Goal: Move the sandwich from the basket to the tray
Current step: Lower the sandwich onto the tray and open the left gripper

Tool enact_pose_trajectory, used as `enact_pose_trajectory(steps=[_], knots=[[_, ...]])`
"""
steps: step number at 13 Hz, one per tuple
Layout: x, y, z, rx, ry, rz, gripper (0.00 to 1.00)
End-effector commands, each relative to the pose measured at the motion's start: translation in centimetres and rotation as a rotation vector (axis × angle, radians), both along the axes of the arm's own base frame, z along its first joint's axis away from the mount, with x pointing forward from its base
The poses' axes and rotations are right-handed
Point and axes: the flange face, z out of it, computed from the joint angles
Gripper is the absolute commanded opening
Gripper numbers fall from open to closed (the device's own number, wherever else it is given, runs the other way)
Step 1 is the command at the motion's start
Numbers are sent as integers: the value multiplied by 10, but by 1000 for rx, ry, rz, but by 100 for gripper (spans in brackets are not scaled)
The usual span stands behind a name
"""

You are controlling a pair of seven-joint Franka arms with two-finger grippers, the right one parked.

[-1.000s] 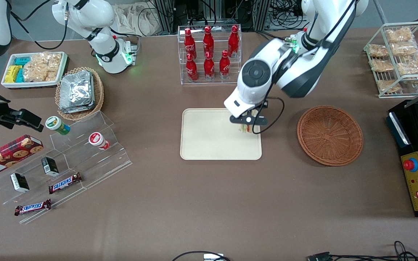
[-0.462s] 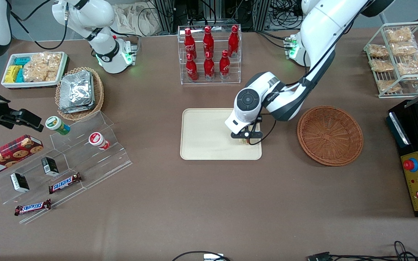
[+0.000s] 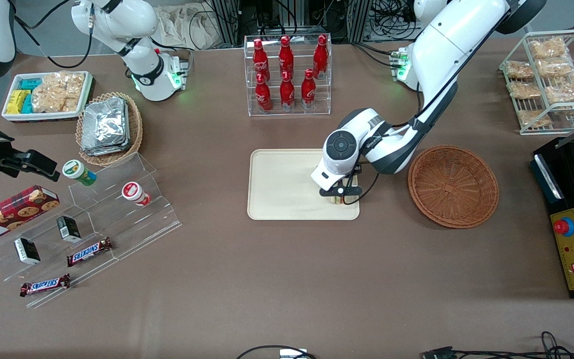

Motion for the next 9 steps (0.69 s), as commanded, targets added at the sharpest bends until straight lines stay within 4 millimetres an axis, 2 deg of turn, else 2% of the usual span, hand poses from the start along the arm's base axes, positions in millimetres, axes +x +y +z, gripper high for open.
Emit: enact_pose_trajectory(steps=[1,2,4,6,7,9], knots=[[6,3,12,17,-25,33,100],[6,5,24,42,-25,40,100],[8,8,69,71,-51,50,100],[6,10,135,49,-53,101,100],[9,17,173,37,-58,116,100],[20,49,239,14,-50,126,100]])
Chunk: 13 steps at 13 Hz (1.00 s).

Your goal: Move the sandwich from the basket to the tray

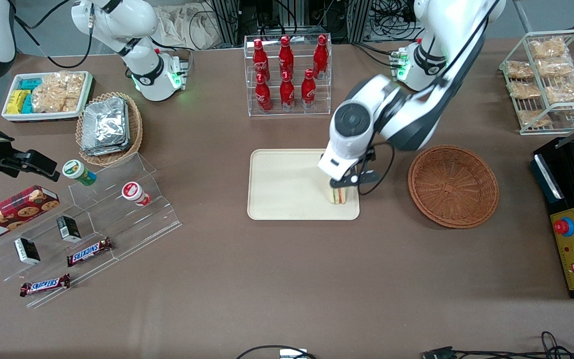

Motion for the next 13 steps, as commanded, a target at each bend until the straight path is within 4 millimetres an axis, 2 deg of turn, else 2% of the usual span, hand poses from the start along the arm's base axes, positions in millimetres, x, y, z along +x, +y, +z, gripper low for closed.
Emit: enact_pose_trajectory(steps=[1,2,4,7,8,10,13], knots=[[12,57,85,-33,-7,37,100],[19,88,107,-35,-27,44,100],[26,149,138,-42,-37,-6,100],[35,254,162,-63,-40,-65,100],[35,281,170,-72,-62,-58,100],[29,308,186,-76,-90,-35,100],[25,337,194,-89,-106,10,100]])
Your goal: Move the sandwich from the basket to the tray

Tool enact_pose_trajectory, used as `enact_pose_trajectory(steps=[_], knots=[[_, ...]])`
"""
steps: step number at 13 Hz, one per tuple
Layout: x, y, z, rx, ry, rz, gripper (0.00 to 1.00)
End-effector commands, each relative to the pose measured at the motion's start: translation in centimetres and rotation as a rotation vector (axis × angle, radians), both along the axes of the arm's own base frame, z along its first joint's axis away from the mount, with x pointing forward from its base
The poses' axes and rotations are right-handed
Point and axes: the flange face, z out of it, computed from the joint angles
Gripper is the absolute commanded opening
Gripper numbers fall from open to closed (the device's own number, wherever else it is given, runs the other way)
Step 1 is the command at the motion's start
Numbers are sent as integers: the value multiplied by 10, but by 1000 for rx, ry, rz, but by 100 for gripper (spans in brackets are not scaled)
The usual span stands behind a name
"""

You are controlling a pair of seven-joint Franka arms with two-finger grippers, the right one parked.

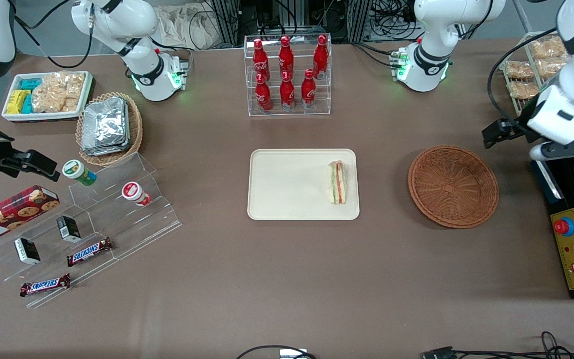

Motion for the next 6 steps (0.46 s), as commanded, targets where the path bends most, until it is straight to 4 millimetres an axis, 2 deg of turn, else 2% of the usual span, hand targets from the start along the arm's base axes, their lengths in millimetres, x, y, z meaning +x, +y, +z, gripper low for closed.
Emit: enact_pose_trajectory(steps=[1,6], knots=[[-10,16,4,-65,-5,2,100],[-6,19,9,-60,-8,-4,100]])
